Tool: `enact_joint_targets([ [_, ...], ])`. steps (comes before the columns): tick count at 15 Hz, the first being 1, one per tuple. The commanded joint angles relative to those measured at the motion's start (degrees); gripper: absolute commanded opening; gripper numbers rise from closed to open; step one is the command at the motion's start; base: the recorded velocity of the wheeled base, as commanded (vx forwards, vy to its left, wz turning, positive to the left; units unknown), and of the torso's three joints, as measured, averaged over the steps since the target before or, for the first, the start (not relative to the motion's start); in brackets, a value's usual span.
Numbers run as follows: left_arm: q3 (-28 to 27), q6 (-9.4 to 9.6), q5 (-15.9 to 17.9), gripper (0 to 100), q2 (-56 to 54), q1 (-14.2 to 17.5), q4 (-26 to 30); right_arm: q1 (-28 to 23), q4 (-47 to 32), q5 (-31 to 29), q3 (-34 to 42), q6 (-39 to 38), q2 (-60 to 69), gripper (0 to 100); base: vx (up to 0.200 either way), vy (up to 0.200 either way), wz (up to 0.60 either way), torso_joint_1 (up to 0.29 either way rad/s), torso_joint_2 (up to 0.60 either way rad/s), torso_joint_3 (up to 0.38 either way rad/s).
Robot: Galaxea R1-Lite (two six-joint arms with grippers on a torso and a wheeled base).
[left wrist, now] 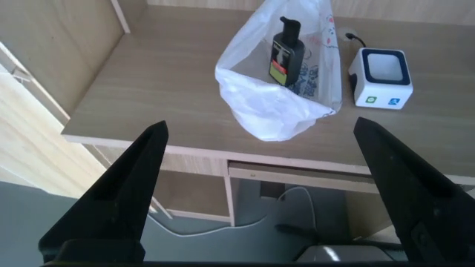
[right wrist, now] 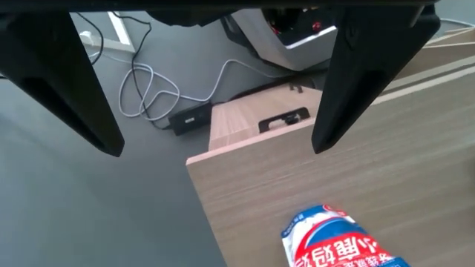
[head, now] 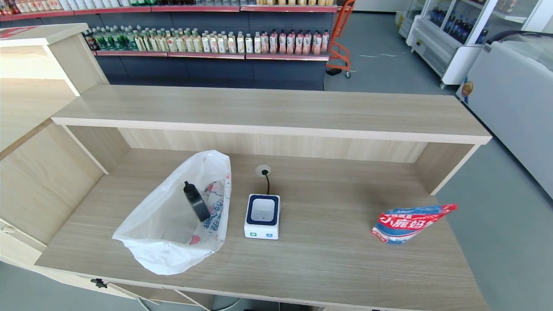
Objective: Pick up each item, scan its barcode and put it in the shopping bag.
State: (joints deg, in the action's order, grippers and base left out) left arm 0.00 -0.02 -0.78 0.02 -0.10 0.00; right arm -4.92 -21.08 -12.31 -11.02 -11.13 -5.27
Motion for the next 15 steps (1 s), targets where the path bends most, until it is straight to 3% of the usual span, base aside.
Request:
enact_joint_targets([
  [1,0.0,-0.15,-0.01,100,-0.02,0.01,0.0,0.0,0.07,-0.34,-0.05,-0.03,-0.27,100,0.0,-0.2,0.0,0.007,0.0,0.002],
  [3,0.0,-0.15,-0.01,100,-0.02,0.01,0.0,-0.08,-0.28,0.01,-8.05,-3.64,-6.77,100,0.0,0.0,0.0,0.0,0.0,0.0],
  [5,0.0,-0.15,-0.01,100,-0.02,0.01,0.0,-0.79,-1.77,-0.26,-27.3,-28.07,-31.38,100,0.0,0.0,0.0,0.0,0.0,0.0],
  [6,0.0,-0.15,-0.01,100,-0.02,0.01,0.0,-0.88,-4.41,-0.26,-34.33,-34.05,-38.24,100,0.0,0.0,0.0,0.0,0.0,0.0],
  [7,0.0,-0.15,-0.01,100,-0.02,0.01,0.0,-0.79,-10.83,-0.08,-46.02,-42.4,-48.7,100,0.0,0.0,0.0,0.0,0.0,0.0],
  [8,0.0,-0.15,-0.01,100,-0.02,0.01,0.0,-0.7,-12.58,-0.17,-49.36,-46.97,-54.59,100,0.0,0.0,0.0,0.0,0.0,0.0],
  [9,0.0,-0.15,-0.01,100,-0.02,0.01,0.0,-0.7,-12.58,-0.17,-49.36,-46.97,-54.59,100,0.0,0.0,0.0,0.0,0.0,0.0],
  [10,0.0,-0.15,-0.01,100,-0.02,0.01,0.0,-0.44,-8.72,-1.31,-49.36,-53.21,-65.31,100,0.0,0.0,0.0,0.0,0.0,0.0],
  [11,0.0,-0.15,-0.01,100,-0.02,0.01,0.0,-0.44,-6.34,-1.93,-48.57,-54.79,-68.56,100,0.0,0.0,0.0,0.0,0.0,0.0],
  [15,0.0,-0.15,-0.01,100,-0.02,0.01,0.0,4.22,7.98,-2.19,-39.08,-55.23,-82.8,100,0.0,0.0,0.0,0.0,0.0,0.0],
])
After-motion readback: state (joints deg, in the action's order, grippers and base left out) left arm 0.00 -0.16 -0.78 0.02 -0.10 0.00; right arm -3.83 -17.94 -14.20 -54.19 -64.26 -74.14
